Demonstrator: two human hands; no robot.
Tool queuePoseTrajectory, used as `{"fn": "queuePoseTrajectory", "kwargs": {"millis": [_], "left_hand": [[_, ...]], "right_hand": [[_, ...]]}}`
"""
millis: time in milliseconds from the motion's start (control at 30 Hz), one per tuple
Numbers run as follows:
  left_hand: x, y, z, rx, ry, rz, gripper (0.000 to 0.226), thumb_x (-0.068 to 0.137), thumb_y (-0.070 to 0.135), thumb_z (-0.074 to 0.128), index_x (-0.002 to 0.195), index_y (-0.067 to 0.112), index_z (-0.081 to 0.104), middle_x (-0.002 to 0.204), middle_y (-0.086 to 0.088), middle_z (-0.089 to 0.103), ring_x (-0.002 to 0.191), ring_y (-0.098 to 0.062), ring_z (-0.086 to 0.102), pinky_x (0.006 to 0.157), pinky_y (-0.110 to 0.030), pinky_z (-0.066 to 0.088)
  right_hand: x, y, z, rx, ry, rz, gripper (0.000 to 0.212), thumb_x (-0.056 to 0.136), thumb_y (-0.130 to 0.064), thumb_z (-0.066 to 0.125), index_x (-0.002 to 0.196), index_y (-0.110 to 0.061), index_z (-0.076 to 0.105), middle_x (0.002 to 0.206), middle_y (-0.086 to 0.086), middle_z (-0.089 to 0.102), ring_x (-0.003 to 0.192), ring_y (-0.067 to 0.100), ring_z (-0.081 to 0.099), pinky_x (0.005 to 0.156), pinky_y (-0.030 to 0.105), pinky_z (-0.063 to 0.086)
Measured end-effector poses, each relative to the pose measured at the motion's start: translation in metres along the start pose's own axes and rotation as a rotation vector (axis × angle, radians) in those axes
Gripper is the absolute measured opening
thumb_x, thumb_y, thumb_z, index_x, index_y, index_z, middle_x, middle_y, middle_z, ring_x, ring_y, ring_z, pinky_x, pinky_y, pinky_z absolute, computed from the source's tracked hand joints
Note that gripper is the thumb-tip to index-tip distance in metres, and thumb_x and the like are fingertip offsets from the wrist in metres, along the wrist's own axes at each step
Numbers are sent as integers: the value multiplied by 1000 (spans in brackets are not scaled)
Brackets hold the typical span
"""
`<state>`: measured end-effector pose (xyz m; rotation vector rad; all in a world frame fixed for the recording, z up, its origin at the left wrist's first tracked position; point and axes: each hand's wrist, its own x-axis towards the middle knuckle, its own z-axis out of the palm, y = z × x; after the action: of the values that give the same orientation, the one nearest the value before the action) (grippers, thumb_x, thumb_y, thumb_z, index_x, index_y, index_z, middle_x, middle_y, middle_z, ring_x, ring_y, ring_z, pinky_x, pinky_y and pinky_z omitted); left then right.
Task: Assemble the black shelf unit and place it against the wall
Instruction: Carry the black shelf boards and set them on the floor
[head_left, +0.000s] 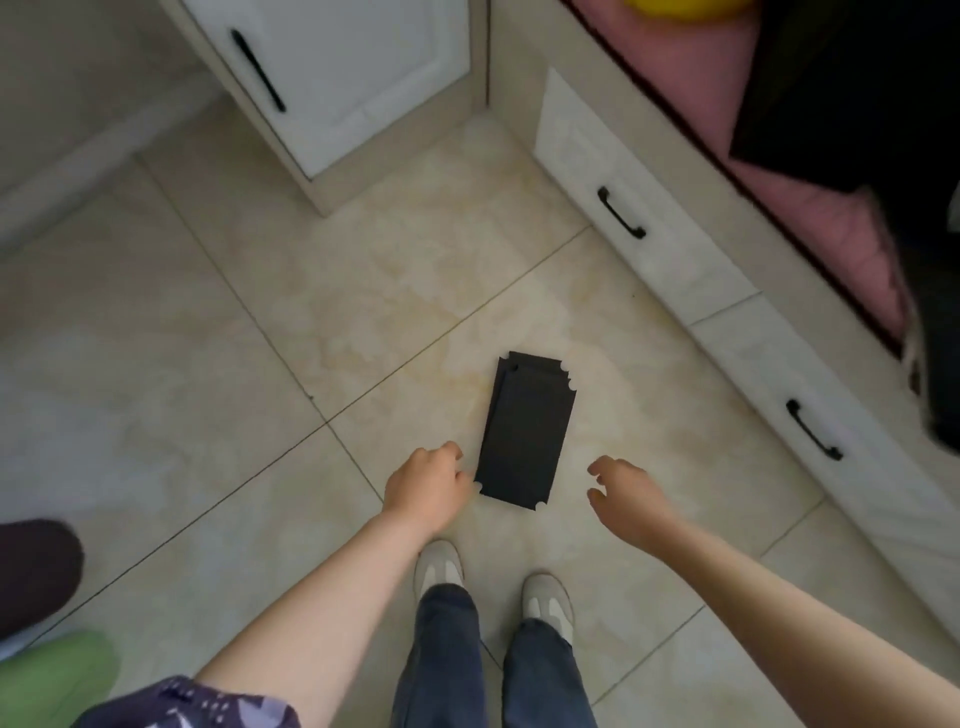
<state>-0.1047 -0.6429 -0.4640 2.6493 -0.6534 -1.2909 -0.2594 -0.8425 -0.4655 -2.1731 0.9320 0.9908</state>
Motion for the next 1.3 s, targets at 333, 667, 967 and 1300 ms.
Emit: {"fn": "queuePoseTrajectory", "kwargs": {"millis": [333,667,967,1300], "left_hand": [[-201,8,-86,-184,242,-120,32,102,23,48,132,22,59,114,1,70,104,-23,63,79,-33,53],[-373,-32,-135,-408,605,-342,27,101,28,55,127,28,62,102,15,68,92,-8,61,64,-24,40],[-488,-98,-194,-555,898,-502,27,98,25,62,125,22,66,104,6,71,97,-18,65,77,-35,52],[-557,-183,-275,-715,1187,-556,26,95,15,66,121,11,69,100,0,75,99,-24,69,84,-43,55]], "right_hand": [[-159,-90,-83,-123,56,-329,39,102,-22,47,140,-13,47,134,8,55,115,26,58,91,30,50],[-295,-201,-115,-279,78,-666,38,102,-23,44,139,-13,48,135,6,54,123,24,50,98,32,46],[-396,-344,-116,-401,84,-948,38,104,-23,41,140,-14,45,138,3,50,129,21,43,101,29,42],[-463,-503,-104,-418,145,-1138,37,102,-23,43,138,-15,49,135,3,53,128,20,43,100,28,40]]}}
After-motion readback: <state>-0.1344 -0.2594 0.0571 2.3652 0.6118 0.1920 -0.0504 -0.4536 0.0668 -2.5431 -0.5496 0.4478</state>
